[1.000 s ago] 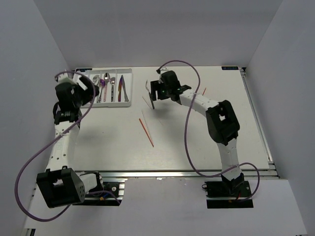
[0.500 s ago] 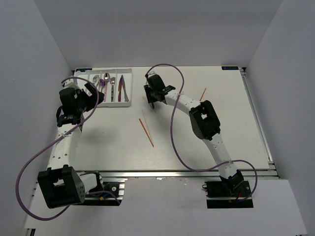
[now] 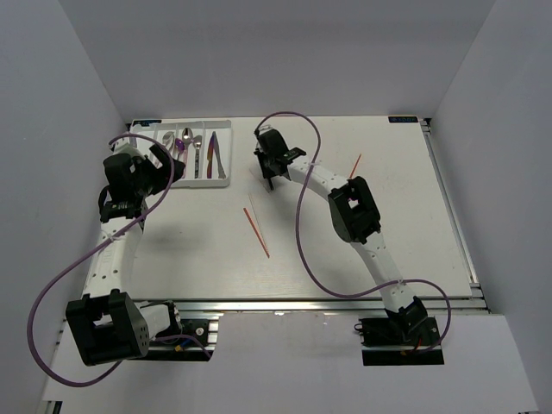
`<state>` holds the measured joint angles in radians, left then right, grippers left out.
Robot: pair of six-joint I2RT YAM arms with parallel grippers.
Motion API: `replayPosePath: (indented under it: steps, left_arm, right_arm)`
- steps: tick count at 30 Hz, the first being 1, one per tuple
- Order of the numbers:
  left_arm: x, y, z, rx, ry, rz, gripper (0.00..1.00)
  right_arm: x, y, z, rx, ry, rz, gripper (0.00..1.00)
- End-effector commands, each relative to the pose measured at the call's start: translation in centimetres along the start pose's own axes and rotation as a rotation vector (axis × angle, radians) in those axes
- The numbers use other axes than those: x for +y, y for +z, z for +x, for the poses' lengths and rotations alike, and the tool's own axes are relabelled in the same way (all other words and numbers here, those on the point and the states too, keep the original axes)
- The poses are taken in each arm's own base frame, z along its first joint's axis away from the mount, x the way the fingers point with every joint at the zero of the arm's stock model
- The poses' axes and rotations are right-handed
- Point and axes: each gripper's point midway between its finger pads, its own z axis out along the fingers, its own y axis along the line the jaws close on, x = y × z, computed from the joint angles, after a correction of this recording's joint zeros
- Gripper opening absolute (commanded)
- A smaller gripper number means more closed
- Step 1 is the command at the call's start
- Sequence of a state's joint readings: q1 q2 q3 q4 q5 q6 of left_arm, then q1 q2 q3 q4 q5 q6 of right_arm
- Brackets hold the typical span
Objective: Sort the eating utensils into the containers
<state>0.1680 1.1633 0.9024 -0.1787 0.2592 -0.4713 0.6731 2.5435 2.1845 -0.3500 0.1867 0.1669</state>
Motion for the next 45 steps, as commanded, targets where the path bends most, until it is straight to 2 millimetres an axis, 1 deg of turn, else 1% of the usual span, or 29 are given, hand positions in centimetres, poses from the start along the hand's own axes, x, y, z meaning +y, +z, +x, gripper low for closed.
replayPosePath:
  steps: [1,2,3,4,6,7,8,9,11,12,13,14,15,16,17,18,19,20,21,23,25,27,31,36,40,41,42,44,45]
  left_arm:
    - [-1.0,-0.5,-0.6,-0.014,0.011,0.04,0.98]
    - [-1.0,-0.4,-0.5,-0.011,0.01,0.041,0.98]
    - [-1.1,-0.4,-0.5,-0.011,0.009,0.045,0.98]
    - [-1.1,-0.4,-0.4,-0.009,0.005,0.049,0.98]
    - [-1.9,-0.1,0.0,0.007,-0.01,0.097,0.98]
    - [-2.5,0.0,0.2,0.02,-0.05,0.128,0.98]
    - [-3.5,0.5,0.0,0.012,-0.068,0.187,0.98]
    - [-4.8,0.5,1.3,0.058,-0.095,0.259,0.98]
    - [-7.3,0.5,0.5,0.021,-0.145,0.36,0.98]
    - [-9.2,0.4,1.7,0.043,-0.149,0.416,0.98]
    - [-11.1,0.1,1.3,0.015,-0.161,0.476,0.98]
    - [-12.7,-0.2,1.8,0.018,-0.158,0.517,0.98]
    - [-15.3,-0.6,3.5,0.055,-0.147,0.581,0.98]
    - [-16.9,-1.0,3.2,0.032,-0.159,0.643,0.98]
    - [-18.0,-1.2,3.8,0.042,-0.168,0.68,0.98]
    - [-19.2,-1.4,4.8,0.064,-0.176,0.729,0.98]
    - [-20.4,-2.3,4.9,0.057,-0.199,0.806,0.98]
    - [-21.1,-2.6,5.3,0.071,-0.211,0.84,0.98]
    - [-21.9,-3.1,5.9,0.088,-0.217,0.881,0.98]
    - [-22.8,-3.7,6.5,0.107,-0.236,0.942,0.98]
    - [-23.7,-4.4,6.6,0.108,-0.243,0.99,0.98]
    - [-24.1,-5.0,6.6,0.101,-0.247,1.024,0.98]
    - [-25.8,-7.8,5.2,0.048,-0.27,1.176,0.96]
    - [-25.9,-7.2,6.1,0.091,-0.286,1.178,0.83]
    - [-25.6,-7.0,6.8,0.113,-0.299,1.181,0.73]
    - [-25.6,-7.2,6.8,0.113,-0.305,1.191,0.68]
    - [-25.7,-7.4,6.7,0.11,-0.307,1.204,0.55]
    - [-26.1,-8.2,6.3,0.112,-0.312,1.249,0.38]
    - [-26.3,-8.4,6.2,0.117,-0.31,1.263,0.21]
  right_arm:
    - [-0.6,0.4,0.6,0.037,-0.008,-0.004,0.22]
    - [-0.8,0.3,0.7,0.046,-0.008,0.0,0.08]
    - [-1.0,0.1,0.4,0.041,-0.002,0.003,0.0]
    - [-1.4,0.2,1.1,0.054,0.001,0.02,0.0]
    - [-2.0,-1.1,-0.6,0.0,0.034,0.034,0.0]
    - [-2.5,-1.2,0.6,0.02,0.047,0.047,0.0]
    - [-2.9,-3.1,-1.4,-0.03,0.069,0.047,0.0]
    - [-3.4,-4.0,-3.1,-0.09,0.091,0.05,0.0]
    - [-3.9,-6.9,-4.3,-0.143,0.124,0.039,0.0]
    - [-4.0,-8.1,-5.2,-0.175,0.138,0.023,0.0]
    - [-2.8,-11.2,-8.3,-0.268,0.161,-0.061,0.0]
    - [-2.4,-11.6,-6.6,-0.243,0.168,-0.107,0.0]
    - [-1.9,-13.0,-7.2,-0.27,0.183,-0.171,0.0]
    - [0.6,-16.8,-9.5,-0.353,0.175,-0.34,0.0]
    - [0.9,-17.1,-7.4,-0.315,0.214,-0.401,0.0]
    - [1.6,-18.6,-7.3,-0.325,0.228,-0.47,0.0]
    - [3.1,-22.1,-7.8,-0.354,0.221,-0.599,0.0]
    - [3.3,-23.8,-8.8,-0.411,0.272,-0.684,0.0]
    - [3.8,-24.3,-6.6,-0.379,0.294,-0.76,0.0]
    - [5.5,-28.7,-7.0,-0.435,0.25,-0.96,0.0]
    - [6.7,-31.1,-5.4,-0.384,0.283,-1.084,0.0]
    - [7.6,-34.0,-5.8,-0.416,0.291,-1.204,0.0]
    - [8.2,-35.5,-4.9,-0.395,0.307,-1.265,0.0]
    - [9.1,-37.0,-5.1,-0.391,0.294,-1.304,0.0]
    - [9.6,-36.9,-5.2,-0.38,0.301,-1.309,0.0]
    - [9.8,-37.0,-5.3,-0.379,0.298,-1.314,0.0]
    - [9.8,-36.9,-5.4,-0.38,0.3,-1.315,0.0]
    - [9.9,-36.3,-5.5,-0.372,0.314,-1.308,0.0]
    - [9.8,-36.2,-5.9,-0.376,0.318,-1.307,0.0]
